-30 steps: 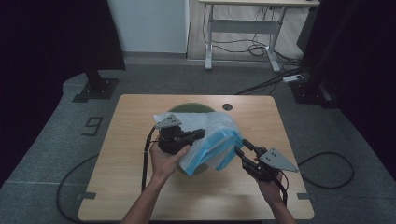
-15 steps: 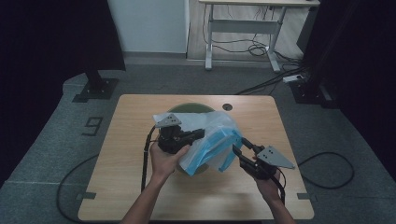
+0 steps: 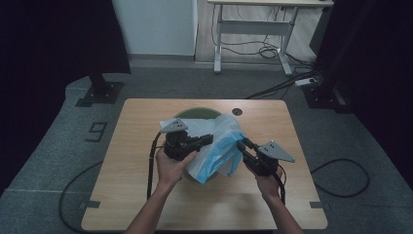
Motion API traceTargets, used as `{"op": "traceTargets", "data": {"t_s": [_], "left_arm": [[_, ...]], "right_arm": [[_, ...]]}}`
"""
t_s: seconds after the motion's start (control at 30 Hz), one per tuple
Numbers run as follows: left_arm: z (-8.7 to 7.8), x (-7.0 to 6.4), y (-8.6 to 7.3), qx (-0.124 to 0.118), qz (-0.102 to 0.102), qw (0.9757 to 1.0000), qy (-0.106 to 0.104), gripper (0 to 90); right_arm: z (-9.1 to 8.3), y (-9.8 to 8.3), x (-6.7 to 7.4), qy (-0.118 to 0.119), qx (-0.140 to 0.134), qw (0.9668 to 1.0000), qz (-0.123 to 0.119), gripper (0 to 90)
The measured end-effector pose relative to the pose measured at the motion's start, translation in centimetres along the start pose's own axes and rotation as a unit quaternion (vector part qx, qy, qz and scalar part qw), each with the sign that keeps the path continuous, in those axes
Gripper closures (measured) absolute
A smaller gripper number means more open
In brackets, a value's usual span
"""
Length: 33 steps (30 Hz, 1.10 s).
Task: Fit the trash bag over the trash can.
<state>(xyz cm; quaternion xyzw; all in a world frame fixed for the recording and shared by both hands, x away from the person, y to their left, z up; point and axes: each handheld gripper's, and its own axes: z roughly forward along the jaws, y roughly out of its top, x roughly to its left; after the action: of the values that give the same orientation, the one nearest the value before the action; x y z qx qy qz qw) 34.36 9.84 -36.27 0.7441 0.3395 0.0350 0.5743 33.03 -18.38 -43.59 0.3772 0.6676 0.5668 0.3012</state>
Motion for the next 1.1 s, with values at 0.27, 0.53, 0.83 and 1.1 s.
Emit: {"op": "traceTargets", "data": {"t_s": [0.27, 0.53, 0.83, 1.1], "left_arm": [[-0.1, 0.4, 0.1, -0.009, -0.013, 0.9999, -0.007, 89.7], [-0.7, 1.5, 0.6, -0.035, -0.022, 0.9991, 0.009, 89.7], [-1.8, 2.9, 0.6, -0.059, -0.03, 0.9972, 0.036, 89.7], [-3.2, 3.4, 0.1, -0.067, -0.028, 0.9963, 0.046, 89.8]], "right_arm": [[0.2, 0.0, -0.2, 0.013, 0.008, 0.9998, -0.009, 88.4], [-1.1, -0.3, -0.6, 0.014, 0.005, 0.9993, -0.033, 88.8], [-3.0, -1.6, -1.0, 0.023, 0.003, 0.9989, -0.04, 88.8], [-5.3, -2.3, -0.3, 0.027, -0.008, 0.9986, -0.045, 88.8]]}}
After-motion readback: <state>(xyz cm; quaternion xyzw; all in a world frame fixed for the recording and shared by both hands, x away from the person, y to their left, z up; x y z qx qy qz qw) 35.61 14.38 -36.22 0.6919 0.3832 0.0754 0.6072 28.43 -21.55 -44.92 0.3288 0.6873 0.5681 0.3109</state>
